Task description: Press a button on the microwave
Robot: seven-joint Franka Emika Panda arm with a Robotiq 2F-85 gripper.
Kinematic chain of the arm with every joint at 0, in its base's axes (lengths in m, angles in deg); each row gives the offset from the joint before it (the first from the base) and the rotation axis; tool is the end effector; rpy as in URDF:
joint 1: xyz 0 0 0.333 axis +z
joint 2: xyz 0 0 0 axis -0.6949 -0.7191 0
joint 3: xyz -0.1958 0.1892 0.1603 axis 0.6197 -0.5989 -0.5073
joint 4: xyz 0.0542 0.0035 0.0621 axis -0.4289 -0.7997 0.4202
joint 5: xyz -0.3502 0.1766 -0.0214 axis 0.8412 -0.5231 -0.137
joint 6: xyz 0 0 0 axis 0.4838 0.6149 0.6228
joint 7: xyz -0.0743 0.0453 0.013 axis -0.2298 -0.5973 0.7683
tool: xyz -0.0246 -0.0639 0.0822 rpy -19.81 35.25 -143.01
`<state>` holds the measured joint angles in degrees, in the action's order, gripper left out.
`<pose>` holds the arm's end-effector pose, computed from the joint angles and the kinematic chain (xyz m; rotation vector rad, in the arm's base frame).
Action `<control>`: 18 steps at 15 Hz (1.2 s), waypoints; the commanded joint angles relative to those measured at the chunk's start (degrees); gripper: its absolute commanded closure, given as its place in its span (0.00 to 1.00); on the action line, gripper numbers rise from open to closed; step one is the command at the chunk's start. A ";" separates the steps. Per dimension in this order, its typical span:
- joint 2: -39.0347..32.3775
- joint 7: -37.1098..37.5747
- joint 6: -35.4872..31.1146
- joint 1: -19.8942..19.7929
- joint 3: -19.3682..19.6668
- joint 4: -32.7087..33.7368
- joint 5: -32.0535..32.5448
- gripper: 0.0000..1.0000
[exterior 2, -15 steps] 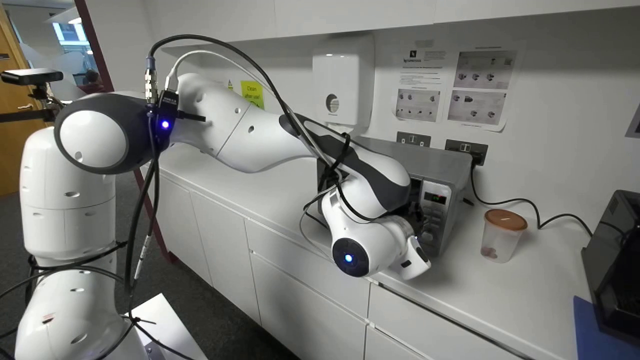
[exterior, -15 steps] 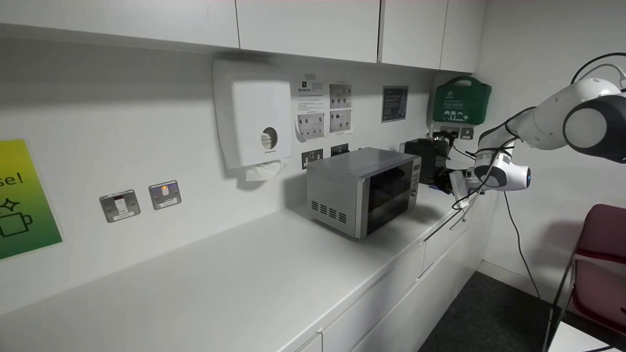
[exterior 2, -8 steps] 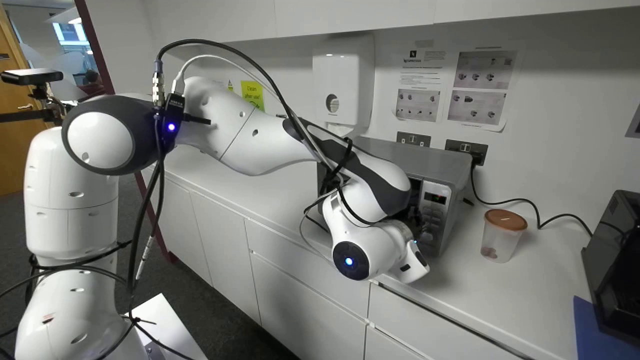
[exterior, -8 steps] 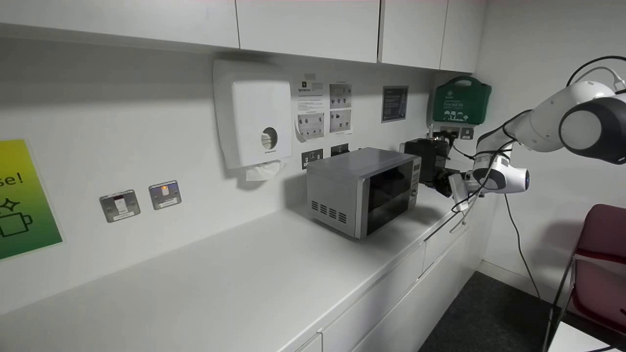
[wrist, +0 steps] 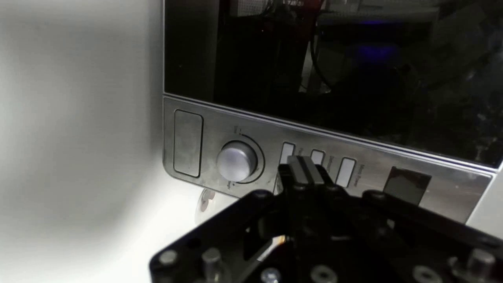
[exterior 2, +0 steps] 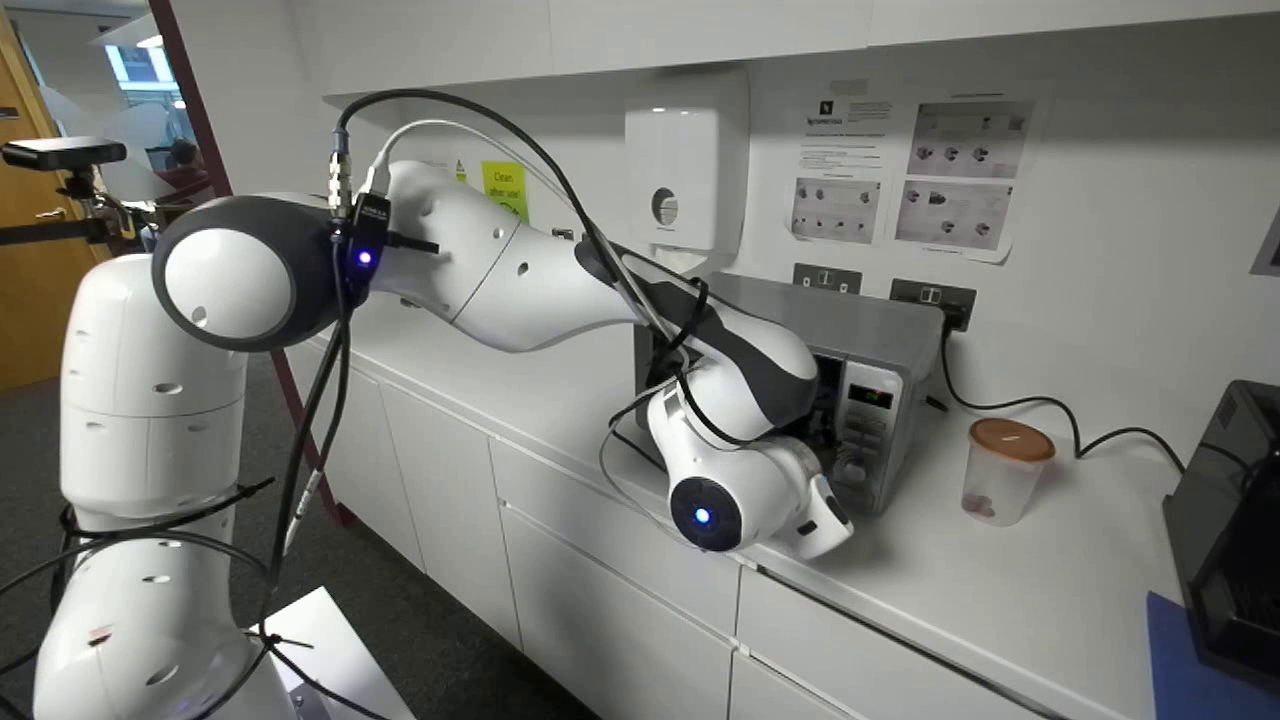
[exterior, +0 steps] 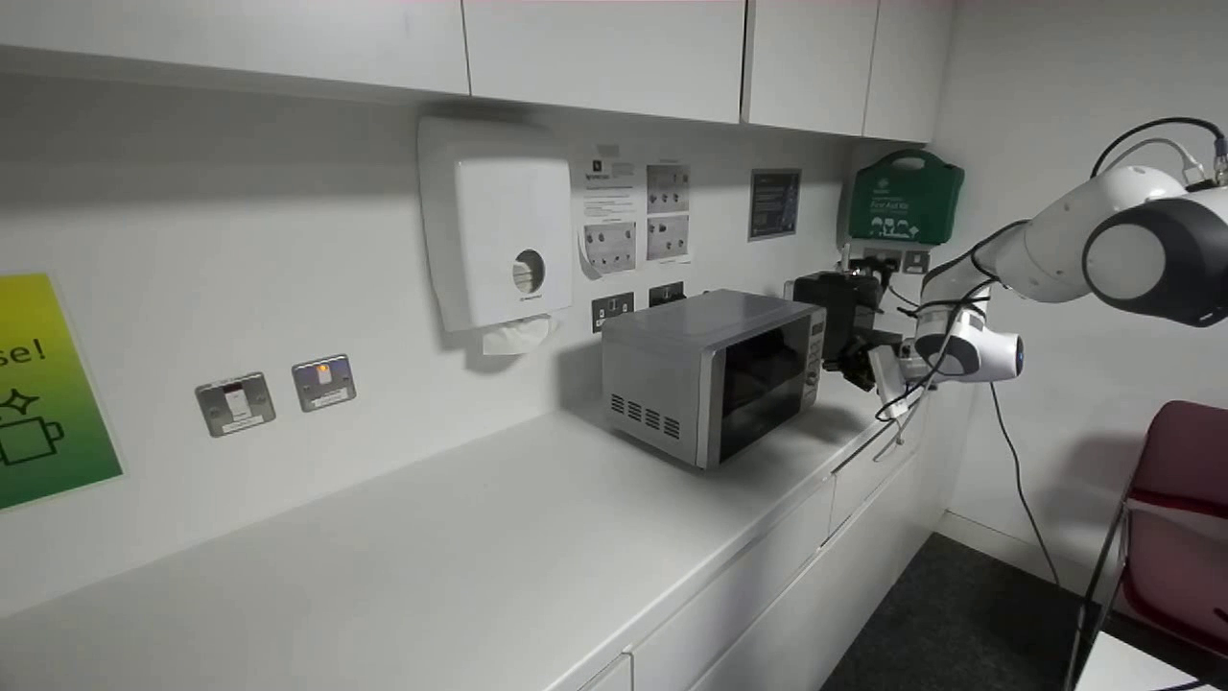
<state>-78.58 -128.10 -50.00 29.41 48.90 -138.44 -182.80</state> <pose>0.5234 -0.3415 0.3271 -1.5930 1.3269 -1.1141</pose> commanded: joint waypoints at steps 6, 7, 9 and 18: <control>-1.40 -1.13 -1.35 0.79 -1.24 3.27 -1.68 1.00; -1.56 -1.11 -1.47 0.75 -1.19 3.51 -1.81 1.00; -1.96 -0.94 -1.59 0.59 -1.06 4.07 -1.93 1.00; -3.49 -0.83 -2.25 0.16 -0.76 6.30 -2.24 1.00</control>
<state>-81.57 -128.10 -51.12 29.76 48.10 -134.04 -183.09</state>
